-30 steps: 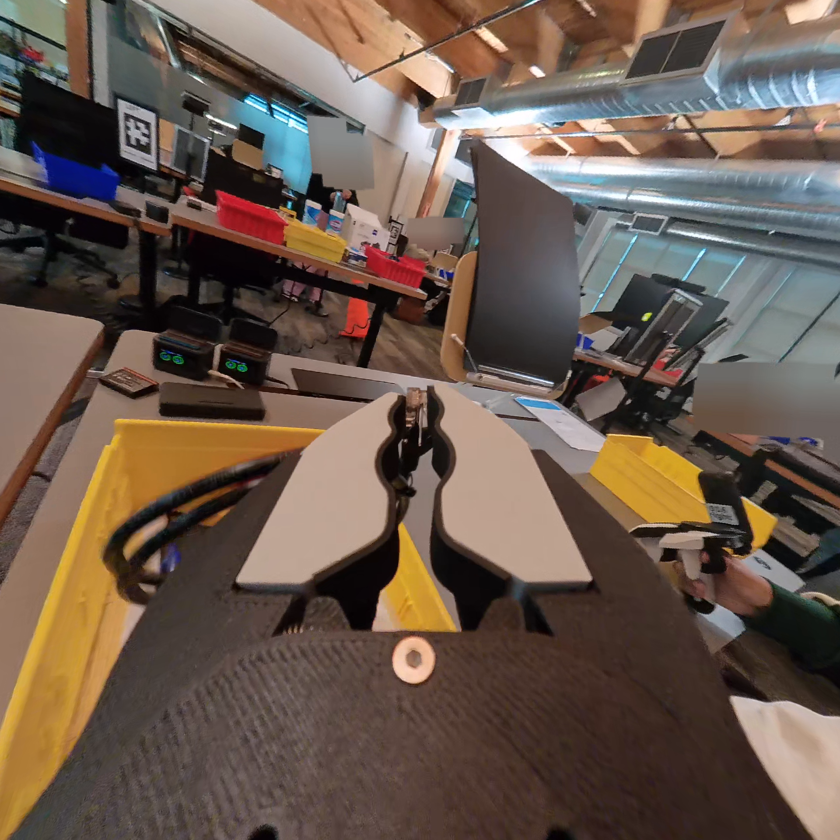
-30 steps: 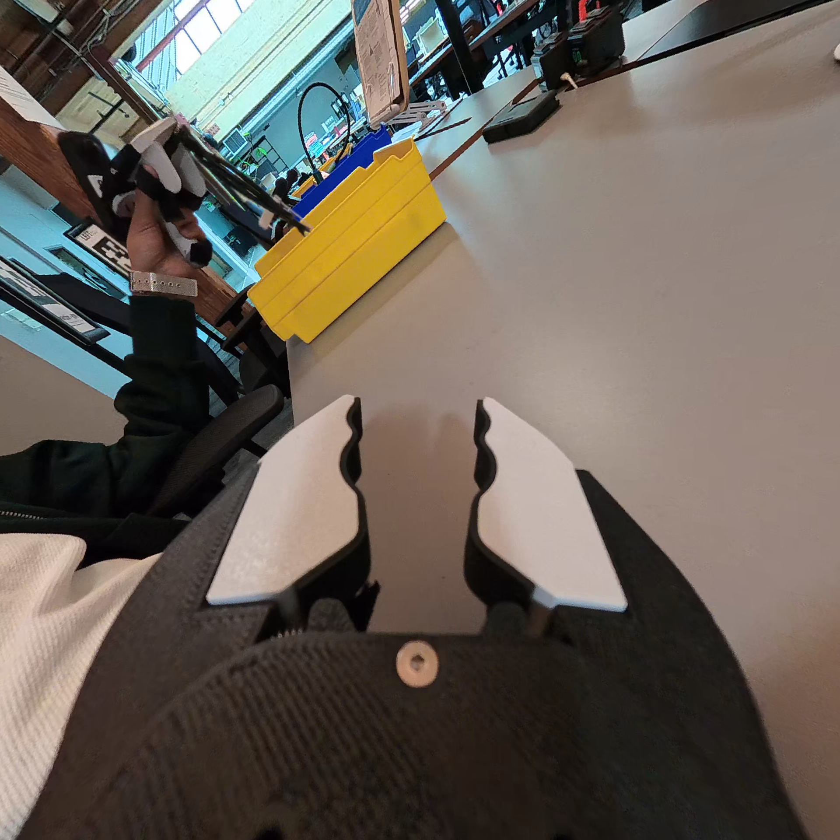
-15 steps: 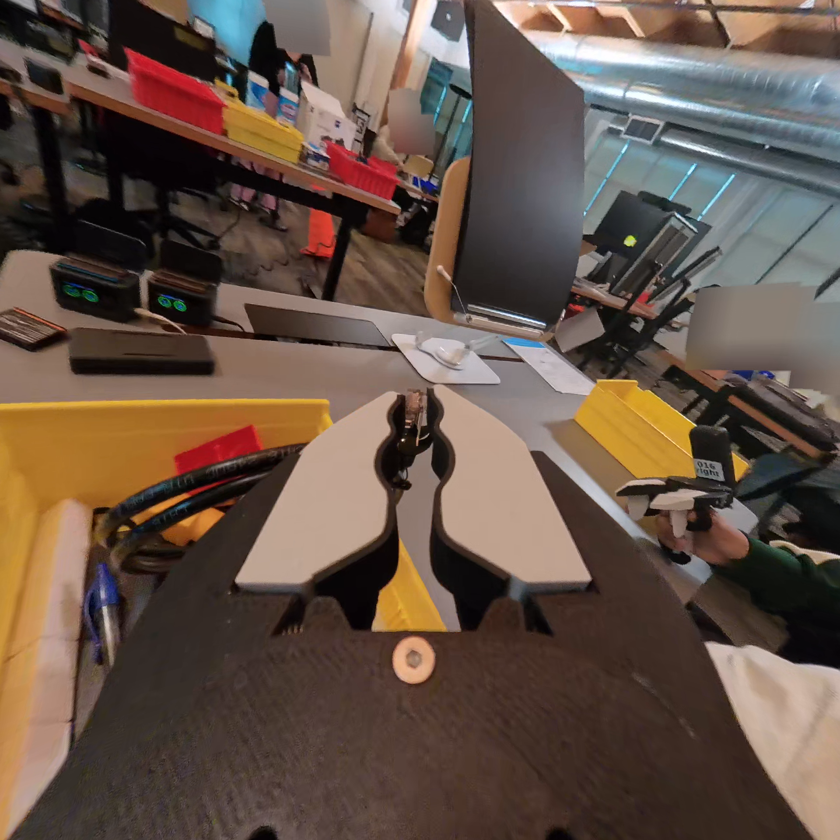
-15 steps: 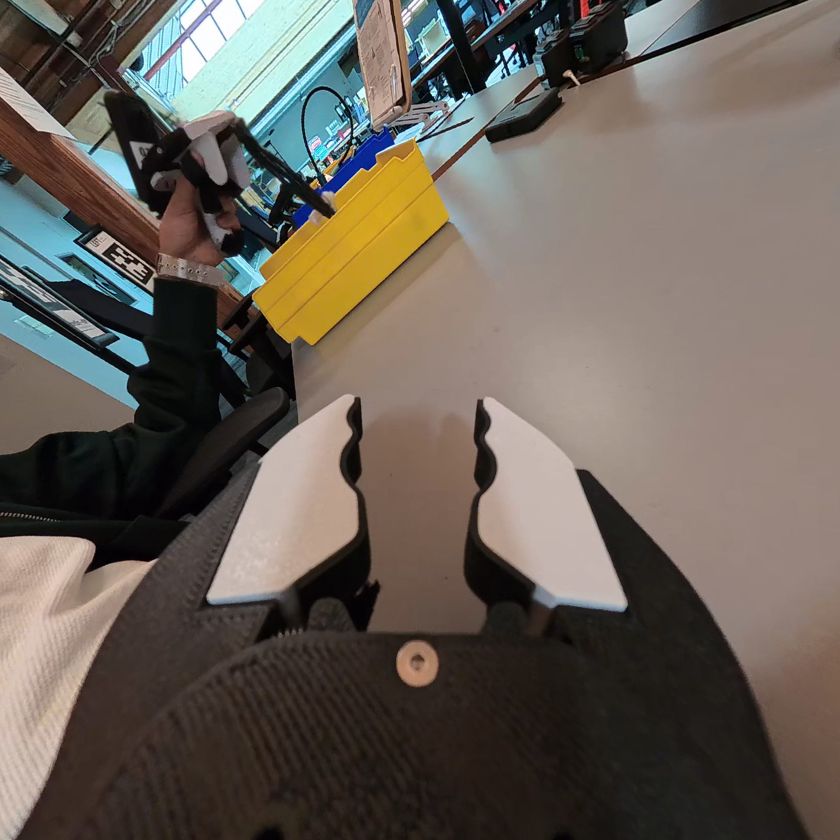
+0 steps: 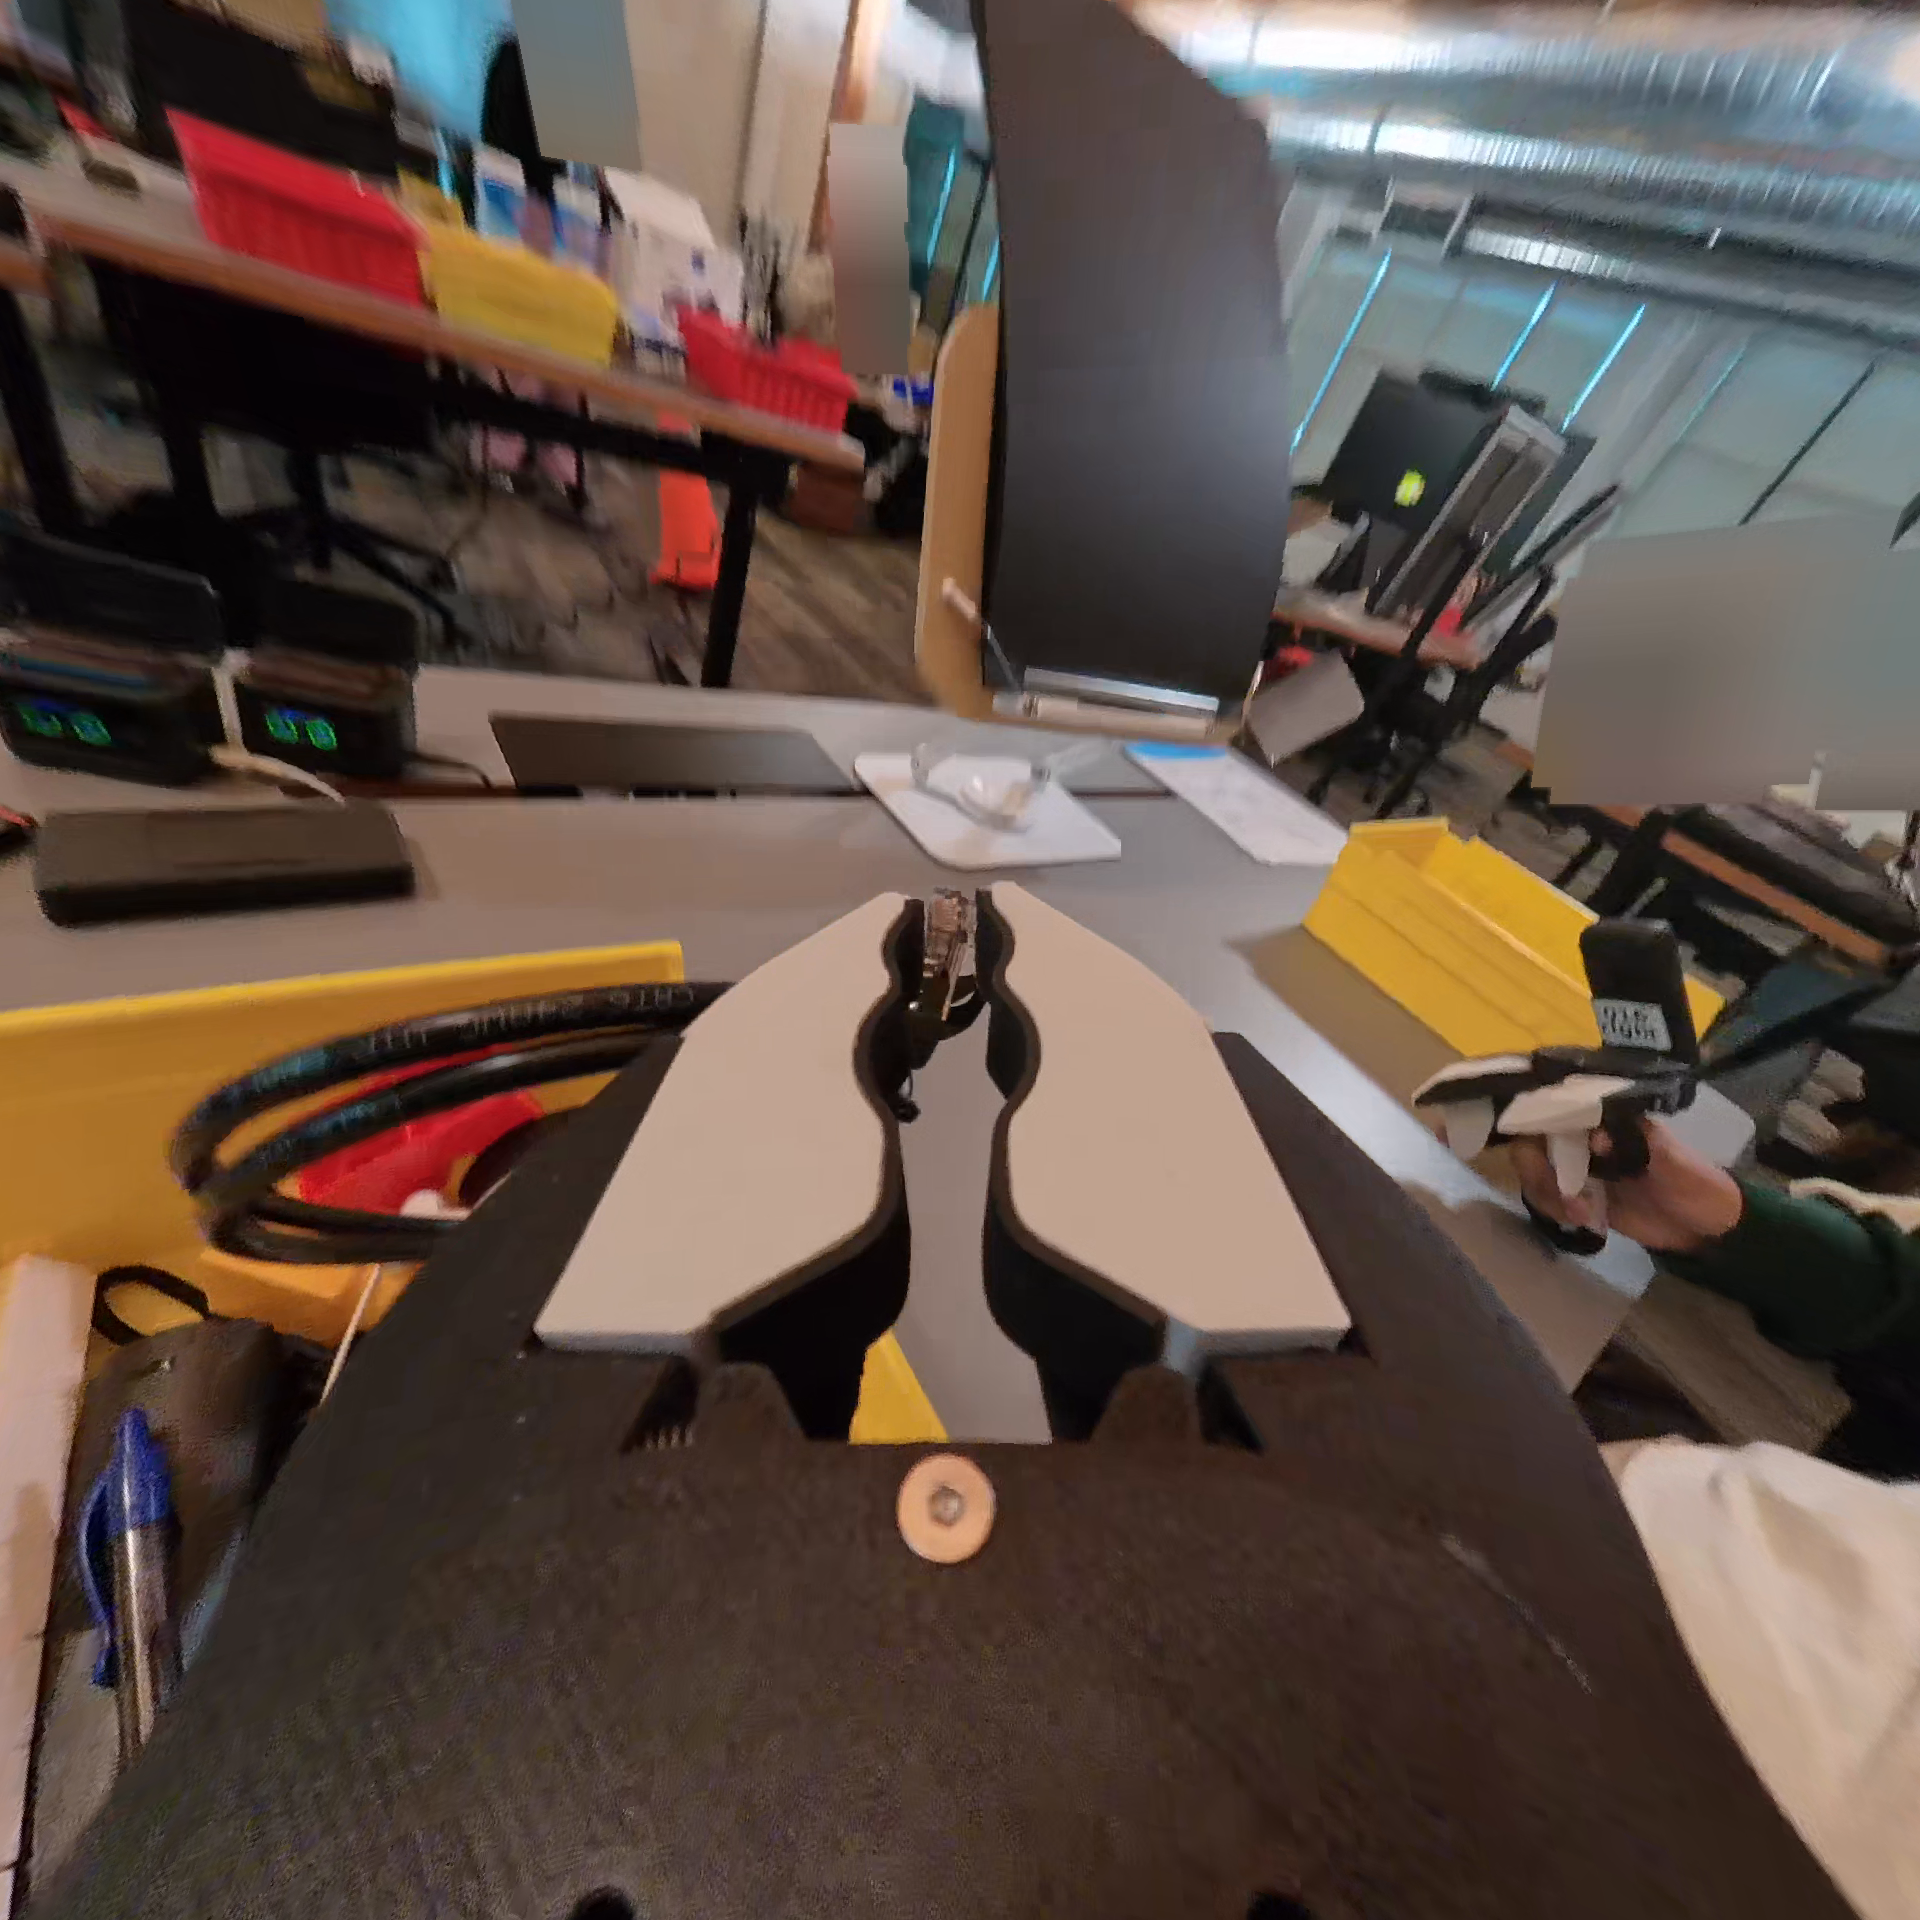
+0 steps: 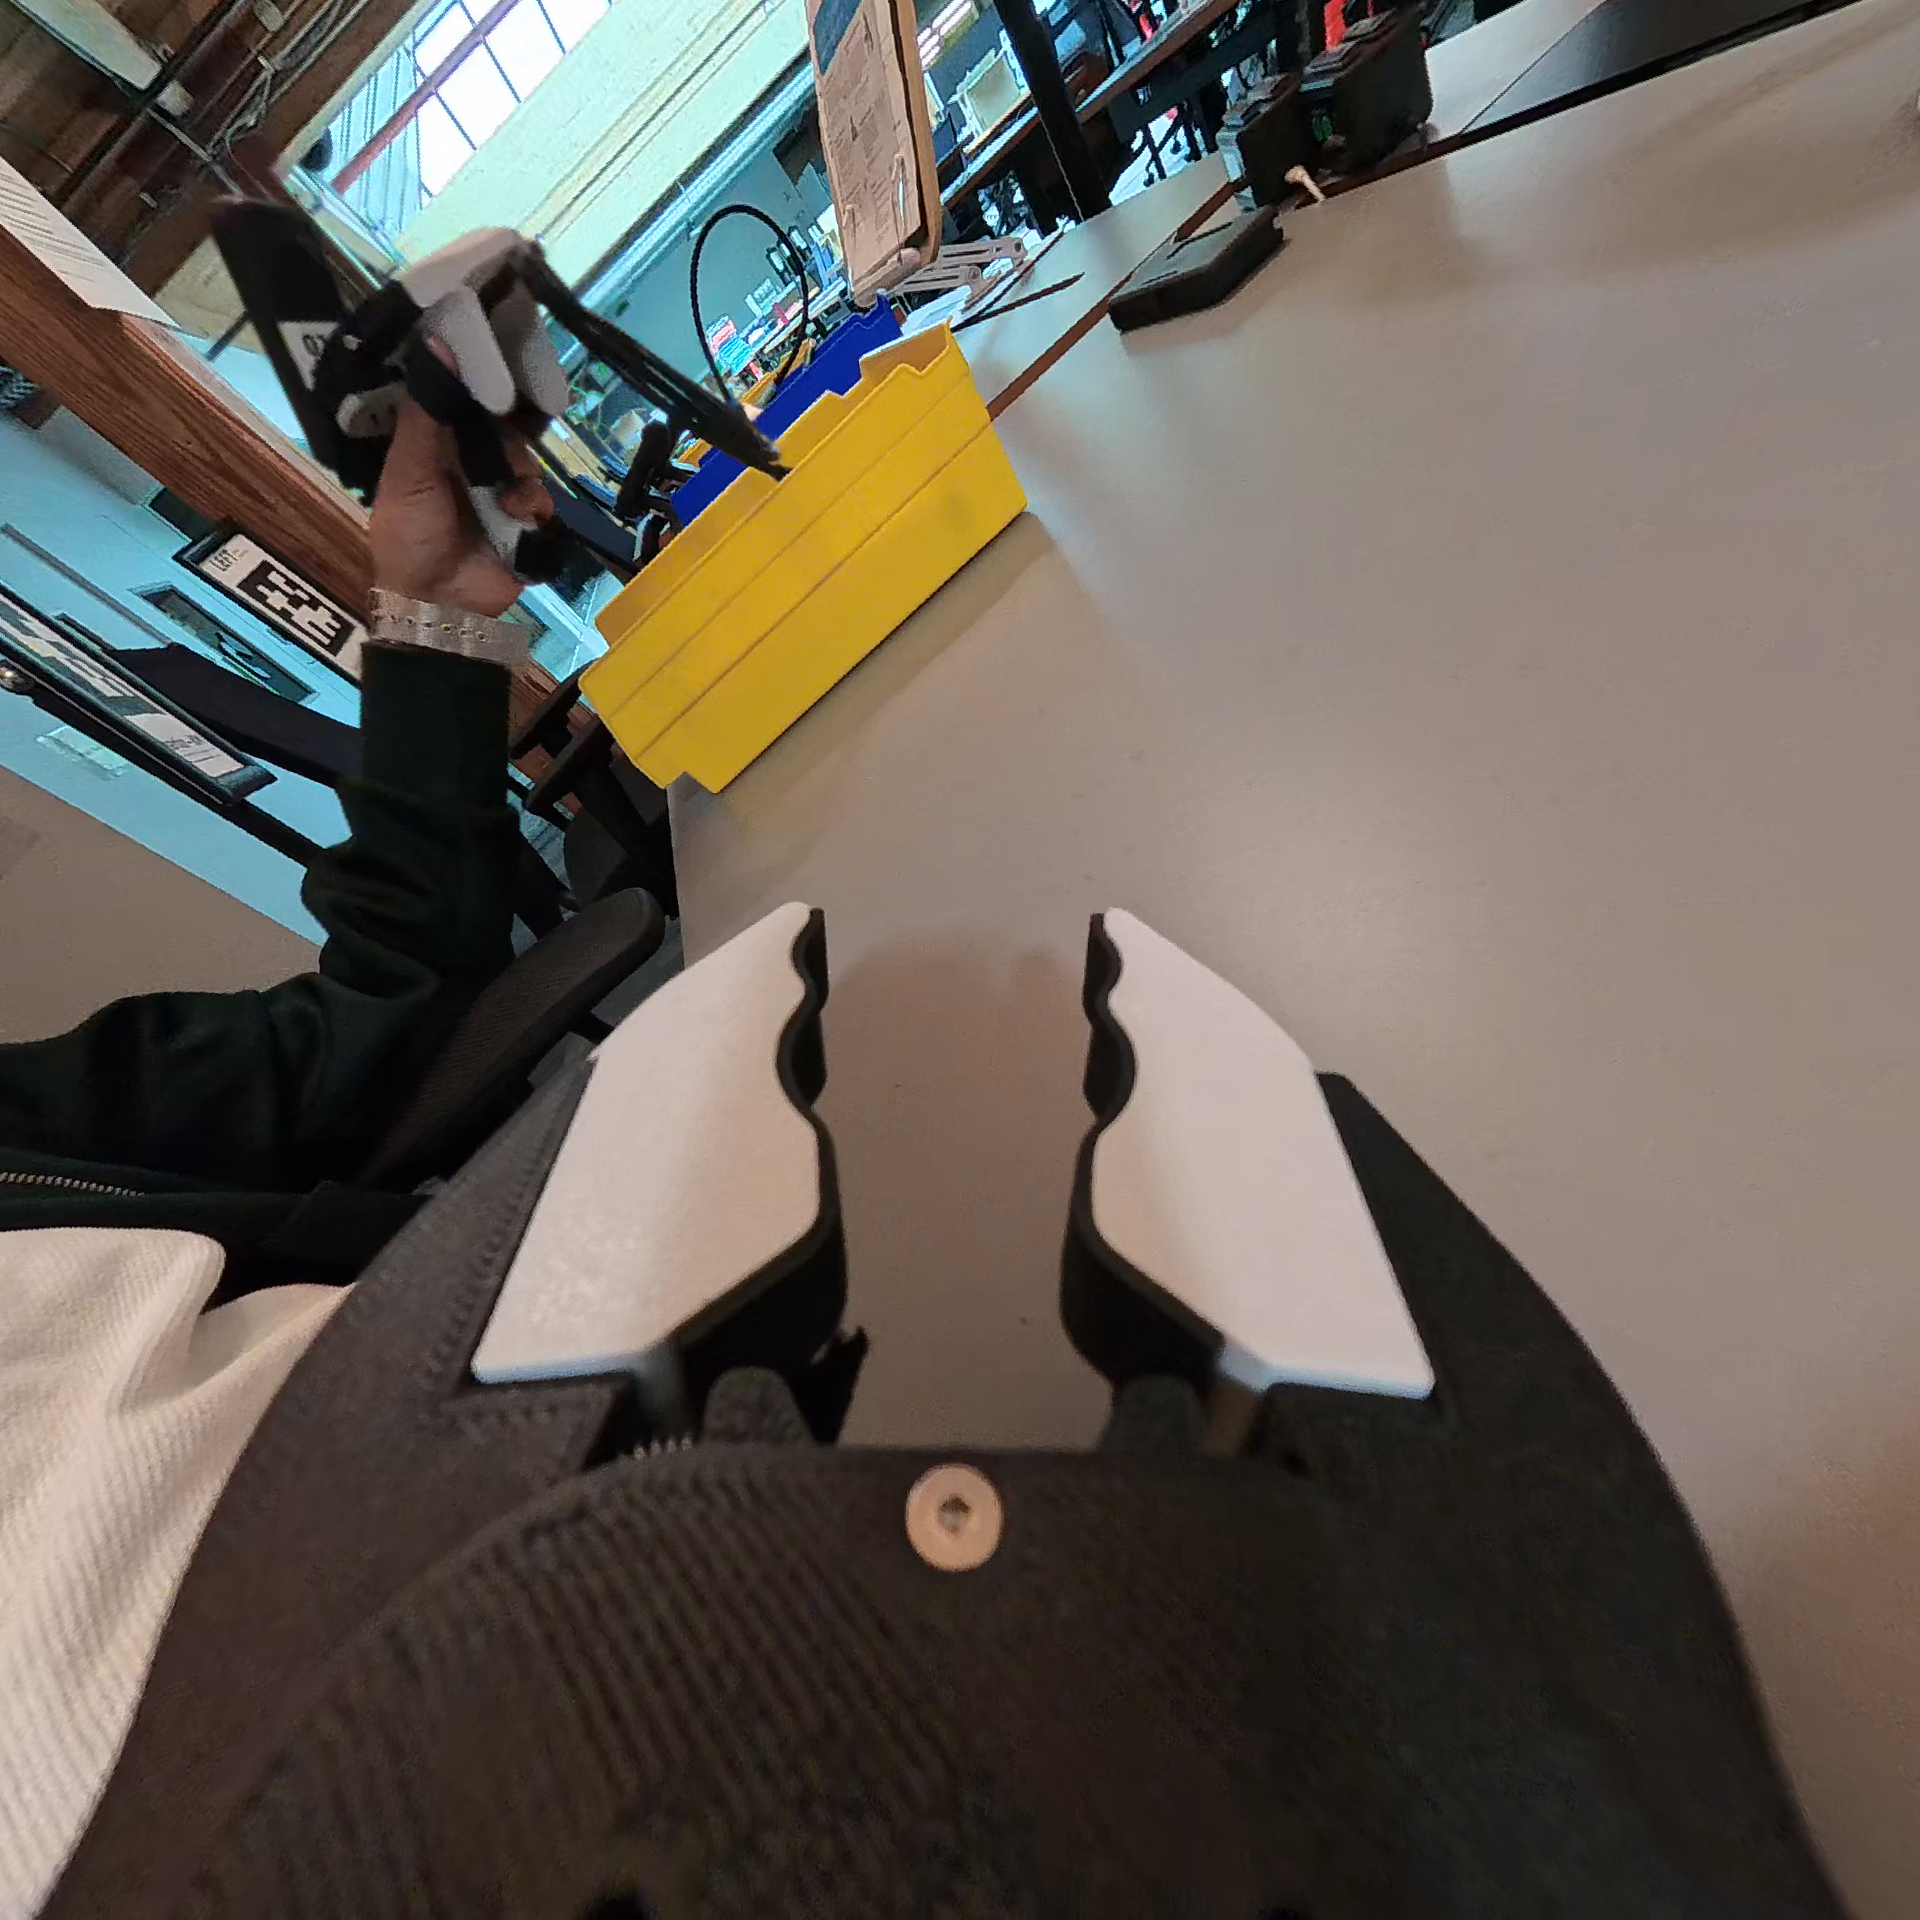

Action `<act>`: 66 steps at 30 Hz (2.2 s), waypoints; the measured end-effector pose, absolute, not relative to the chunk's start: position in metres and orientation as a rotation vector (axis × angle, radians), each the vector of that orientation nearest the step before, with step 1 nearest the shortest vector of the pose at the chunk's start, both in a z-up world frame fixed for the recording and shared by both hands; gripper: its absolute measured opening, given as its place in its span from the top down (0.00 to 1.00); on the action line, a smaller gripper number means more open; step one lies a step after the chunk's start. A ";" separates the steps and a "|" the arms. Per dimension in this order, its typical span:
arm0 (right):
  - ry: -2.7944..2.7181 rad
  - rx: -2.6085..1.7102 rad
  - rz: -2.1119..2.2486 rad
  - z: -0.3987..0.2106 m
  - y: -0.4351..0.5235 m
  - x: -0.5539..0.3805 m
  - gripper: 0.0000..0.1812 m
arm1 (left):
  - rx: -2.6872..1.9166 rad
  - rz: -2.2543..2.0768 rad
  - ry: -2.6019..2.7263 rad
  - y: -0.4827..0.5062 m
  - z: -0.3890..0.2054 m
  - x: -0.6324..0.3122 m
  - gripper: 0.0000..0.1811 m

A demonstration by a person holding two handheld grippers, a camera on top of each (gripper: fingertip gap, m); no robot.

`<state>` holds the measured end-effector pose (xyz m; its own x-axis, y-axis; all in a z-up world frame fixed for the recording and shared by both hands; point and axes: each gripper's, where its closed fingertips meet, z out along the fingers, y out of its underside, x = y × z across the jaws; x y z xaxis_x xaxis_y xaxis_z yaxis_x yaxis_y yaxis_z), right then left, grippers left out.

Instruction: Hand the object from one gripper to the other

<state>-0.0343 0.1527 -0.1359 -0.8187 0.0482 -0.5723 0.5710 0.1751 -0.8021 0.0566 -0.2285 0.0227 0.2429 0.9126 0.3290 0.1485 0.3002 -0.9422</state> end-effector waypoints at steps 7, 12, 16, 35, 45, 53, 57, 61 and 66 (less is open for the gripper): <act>2.083 0.566 -1.721 -0.134 0.151 -0.035 0.70 | -1.102 0.696 -1.008 -0.192 0.082 0.090 0.96; 2.291 0.344 -2.010 -0.106 0.150 -0.033 0.66 | -1.187 0.631 -0.874 -0.123 0.101 0.081 0.96; 2.326 0.058 -2.218 -0.079 0.146 -0.009 0.69 | -1.259 0.416 -0.757 -0.051 0.097 0.063 0.96; 2.018 -0.240 -1.840 -0.092 0.139 0.070 0.96 | -1.309 -0.217 -0.582 0.141 -0.010 0.024 0.84; 1.764 -0.245 -1.971 -0.062 0.151 0.072 0.96 | -1.338 0.172 -0.678 0.102 -0.064 -0.009 0.66; 1.792 -0.341 -1.963 -0.067 0.146 0.095 0.96 | -1.503 0.216 -0.654 0.125 -0.093 -0.006 0.73; 1.836 -0.375 -1.953 -0.072 0.139 0.109 0.96 | -1.523 0.206 -0.648 0.125 -0.096 -0.003 0.93; 1.887 -0.332 -1.964 -0.076 0.131 0.106 0.73 | -1.523 0.181 -0.681 0.120 -0.094 -0.003 0.98; 1.831 -0.194 -1.978 -0.071 0.132 0.091 0.54 | -1.518 0.145 -0.711 0.119 -0.097 -0.004 0.98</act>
<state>0.0906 0.1318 -0.0711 -0.8954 -0.4038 -0.1876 0.2181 -0.0305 -0.9755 -0.0043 0.1189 -0.0970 0.7932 0.5092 0.3339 0.3383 0.0873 -0.9370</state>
